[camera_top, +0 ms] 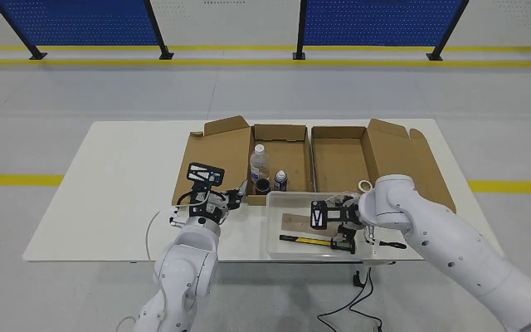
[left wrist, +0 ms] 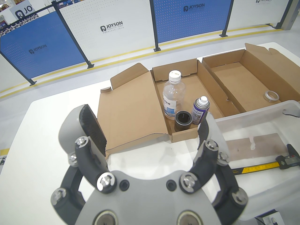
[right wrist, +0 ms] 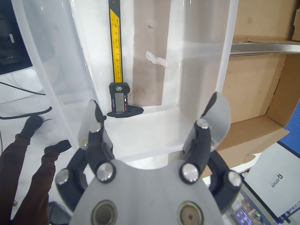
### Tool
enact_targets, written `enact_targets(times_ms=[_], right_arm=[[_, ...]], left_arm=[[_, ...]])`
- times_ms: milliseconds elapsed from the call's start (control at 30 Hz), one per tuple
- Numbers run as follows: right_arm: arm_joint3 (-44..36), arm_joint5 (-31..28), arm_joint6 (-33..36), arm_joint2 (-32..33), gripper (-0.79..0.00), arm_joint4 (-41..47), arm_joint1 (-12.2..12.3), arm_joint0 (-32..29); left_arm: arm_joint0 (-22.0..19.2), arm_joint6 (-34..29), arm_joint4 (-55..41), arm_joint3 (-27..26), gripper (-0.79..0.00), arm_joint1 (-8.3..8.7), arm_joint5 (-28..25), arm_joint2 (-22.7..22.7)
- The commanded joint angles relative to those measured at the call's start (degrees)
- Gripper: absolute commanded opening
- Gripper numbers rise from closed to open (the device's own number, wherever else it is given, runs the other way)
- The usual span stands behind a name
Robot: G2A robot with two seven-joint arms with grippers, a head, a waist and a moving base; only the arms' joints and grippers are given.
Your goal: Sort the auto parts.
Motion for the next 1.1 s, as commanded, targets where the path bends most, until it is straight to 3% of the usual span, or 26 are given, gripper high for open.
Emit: enact_targets(times_ms=[0, 433, 800, 1067], right_arm=[[0.9, 0.3, 0.3, -2.4, -0.413, 1.4, 0.0, 1.8], [2.0, 1.5, 1.5, -13.9, -0.416, 7.2, 0.4, 8.4], [4.0, 1.6, 1.6, -17.8, -0.419, 9.0, 0.8, 9.8], [6.8, 0.6, 0.6, -19.8, -0.406, 8.2, -0.2, 9.9]], left_arm=[[0.0, 0.0, 0.0, 0.0, 0.000, 0.00, 0.0, 0.0], [0.0, 0.0, 0.0, 0.0, 0.000, 0.00, 0.0, 0.0], [0.0, 0.0, 0.0, 0.0, 0.000, 0.00, 0.0, 0.0], [0.0, 0.0, 0.0, 0.0, 0.000, 0.00, 0.0, 0.0]])
